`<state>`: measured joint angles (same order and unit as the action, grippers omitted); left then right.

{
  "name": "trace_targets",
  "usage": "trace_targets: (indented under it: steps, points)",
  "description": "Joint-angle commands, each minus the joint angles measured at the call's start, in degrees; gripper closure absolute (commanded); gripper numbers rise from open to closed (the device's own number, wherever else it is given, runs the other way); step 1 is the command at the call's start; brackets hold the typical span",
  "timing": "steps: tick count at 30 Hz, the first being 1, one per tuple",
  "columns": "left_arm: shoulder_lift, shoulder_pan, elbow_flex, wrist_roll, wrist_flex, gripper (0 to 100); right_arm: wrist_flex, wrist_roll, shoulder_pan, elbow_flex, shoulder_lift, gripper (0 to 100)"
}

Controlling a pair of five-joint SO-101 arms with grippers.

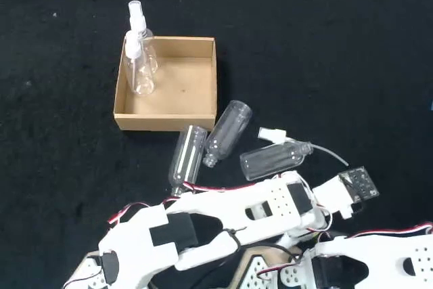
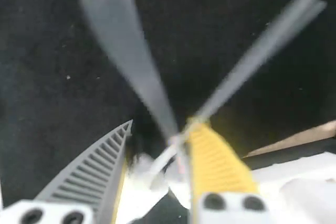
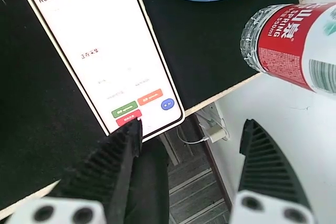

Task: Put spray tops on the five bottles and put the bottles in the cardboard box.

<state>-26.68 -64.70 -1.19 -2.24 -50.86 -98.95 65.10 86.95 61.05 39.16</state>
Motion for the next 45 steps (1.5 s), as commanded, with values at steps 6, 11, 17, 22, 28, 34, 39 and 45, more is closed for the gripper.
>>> trace_targets:
  steps: [6,11,17,22,28,34,39,45]
  points:
    - [0.09,3.03,-5.85,-1.05,-11.08,96,0.97,0.35,1.05,0.13,-0.84,72.6]
    - [0.09,7.25,-9.27,-1.14,-19.52,96,0.88,0.35,1.05,0.57,-0.84,72.6]
    - [0.09,8.84,-8.13,-6.15,-25.93,96,0.62,0.26,0.88,0.57,-0.92,72.6]
    - [2.20,9.98,-6.81,-8.26,-28.22,96,0.35,0.09,0.62,0.57,-1.19,72.6]
    - [18.20,12.62,6.99,-9.58,-21.63,93,-1.76,0.00,-0.79,1.98,-1.27,72.4]
    - [34.99,15.43,26.51,-9.58,-10.90,76,-1.93,-4.40,-2.55,5.85,-1.36,72.4]
    - [46.07,19.38,29.05,-9.67,-14.33,76,-2.20,-6.86,-4.48,7.08,-1.71,72.3]
    - [61.98,28.62,24.75,-15.38,-26.11,78,-2.29,-8.44,-5.89,2.33,-10.51,72.3]
